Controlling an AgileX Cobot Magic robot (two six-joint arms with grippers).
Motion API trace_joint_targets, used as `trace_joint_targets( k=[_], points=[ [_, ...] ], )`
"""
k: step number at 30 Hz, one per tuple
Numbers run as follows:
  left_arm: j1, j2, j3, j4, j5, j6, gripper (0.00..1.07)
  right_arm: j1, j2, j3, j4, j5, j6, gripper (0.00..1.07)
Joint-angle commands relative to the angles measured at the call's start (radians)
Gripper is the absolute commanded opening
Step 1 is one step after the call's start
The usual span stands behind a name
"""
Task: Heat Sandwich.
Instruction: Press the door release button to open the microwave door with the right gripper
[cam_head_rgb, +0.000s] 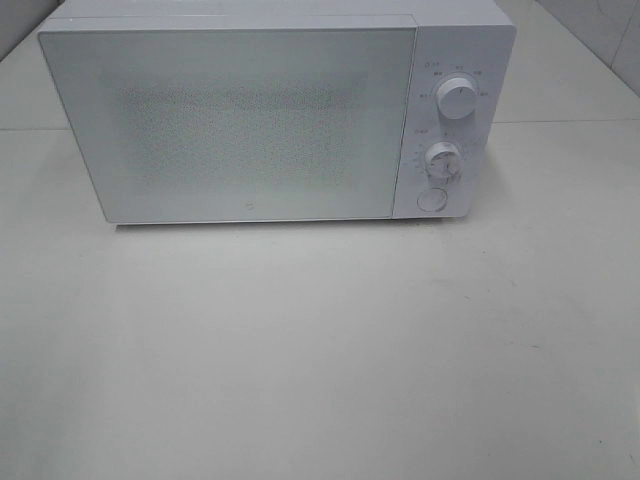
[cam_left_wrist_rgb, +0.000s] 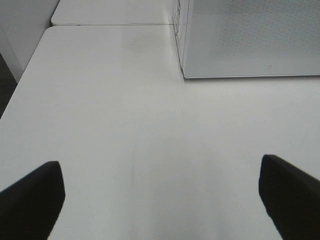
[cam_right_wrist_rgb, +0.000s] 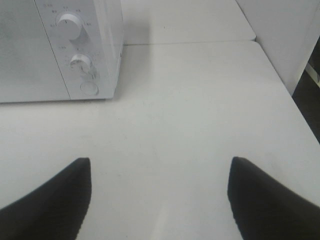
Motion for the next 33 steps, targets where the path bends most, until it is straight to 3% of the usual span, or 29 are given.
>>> trace_joint_targets(
  k=[1, 33],
  points=[
    [-0.001, -0.022, 0.002, 0.002, -0.008, 0.003, 1.01, -0.008, 0.021, -0.007, -0.004, -0.057, -0.002, 0.74],
    [-0.001, -0.022, 0.002, 0.002, -0.008, 0.003, 1.01, -0.008, 0.669, -0.006, 0.005, -0.673, 0.051, 0.74]
  ],
)
